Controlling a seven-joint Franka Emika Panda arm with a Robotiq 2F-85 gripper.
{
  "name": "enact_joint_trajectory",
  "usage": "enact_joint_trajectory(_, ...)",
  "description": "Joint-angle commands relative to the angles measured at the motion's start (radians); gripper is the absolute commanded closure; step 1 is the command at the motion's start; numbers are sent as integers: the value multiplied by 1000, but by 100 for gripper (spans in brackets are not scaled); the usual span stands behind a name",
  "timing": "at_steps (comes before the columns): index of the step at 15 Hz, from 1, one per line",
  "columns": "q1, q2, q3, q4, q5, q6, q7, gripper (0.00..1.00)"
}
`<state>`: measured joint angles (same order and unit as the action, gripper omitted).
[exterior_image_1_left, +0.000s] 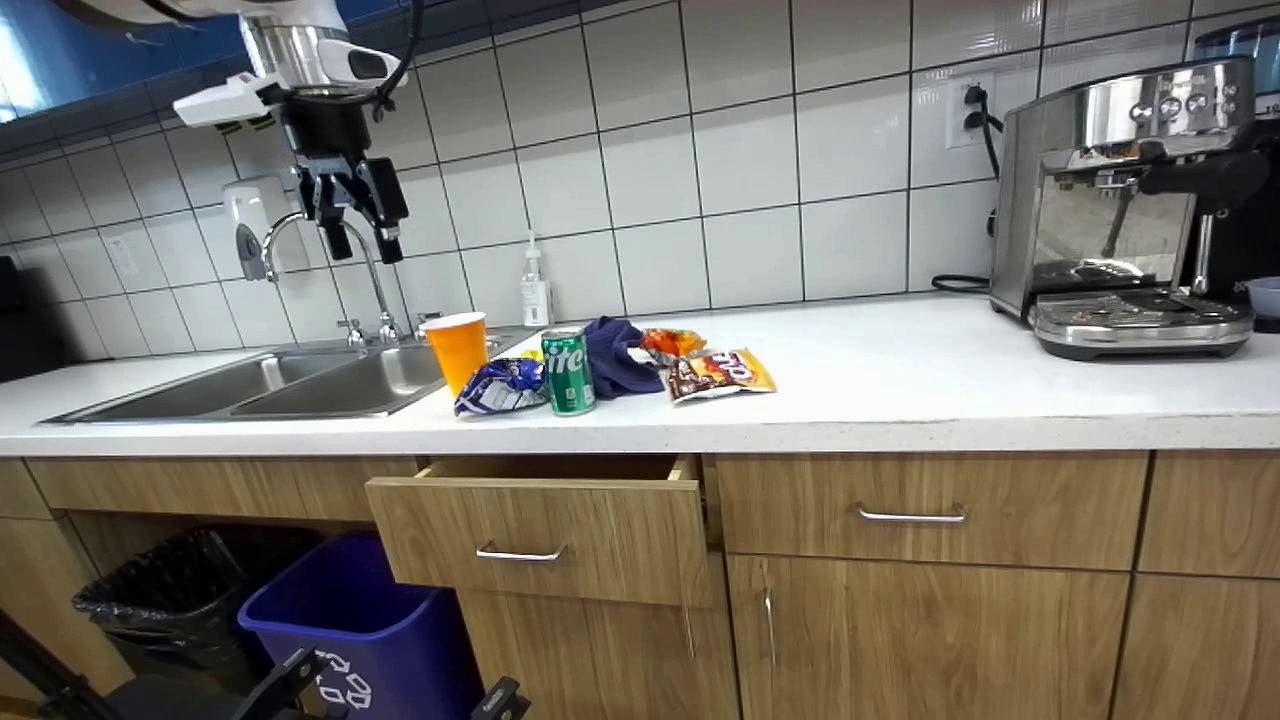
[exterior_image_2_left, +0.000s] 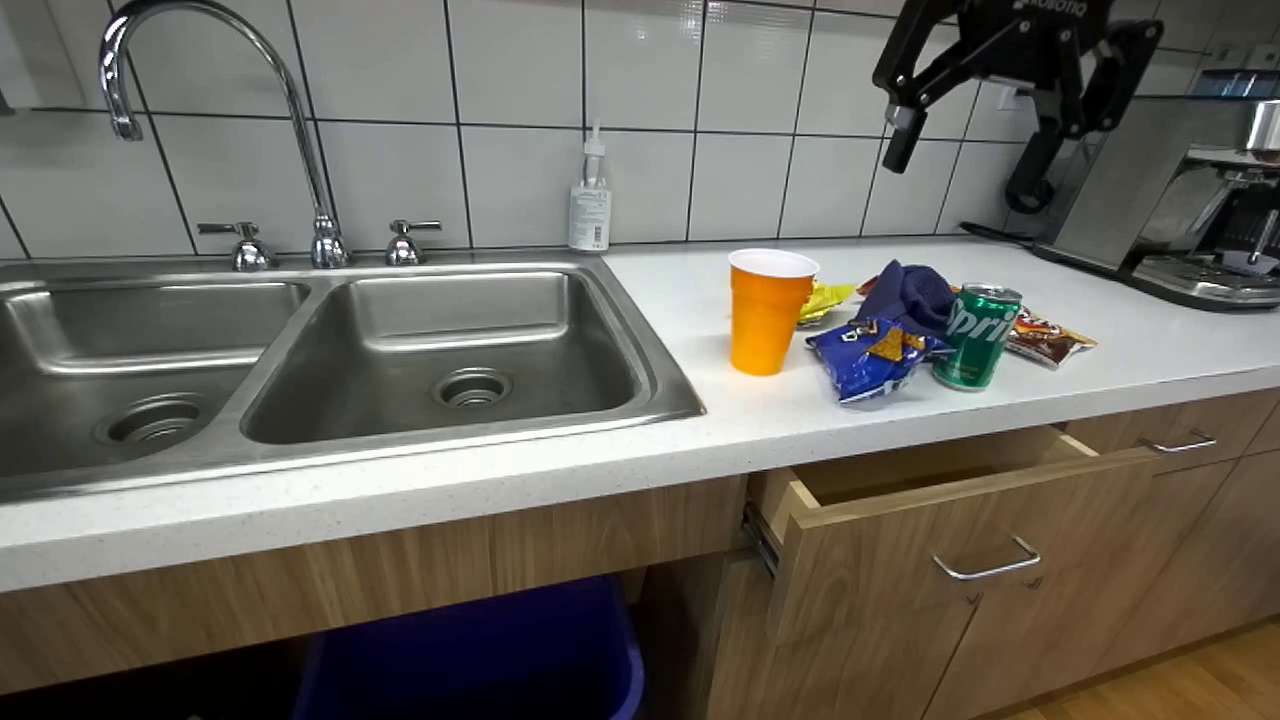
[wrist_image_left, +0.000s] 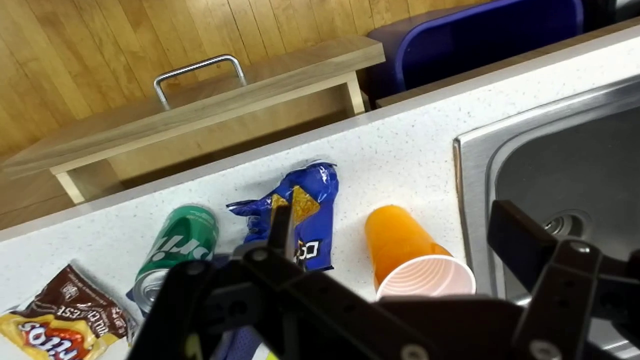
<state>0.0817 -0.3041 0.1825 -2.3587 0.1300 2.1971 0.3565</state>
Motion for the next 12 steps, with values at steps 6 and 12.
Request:
enact_joint_trajectory(6,1,-3,-69,-89,-15,20,-213,0)
enact_joint_trajectory(12,-28,18,-96,-140,-108,50,-244,0)
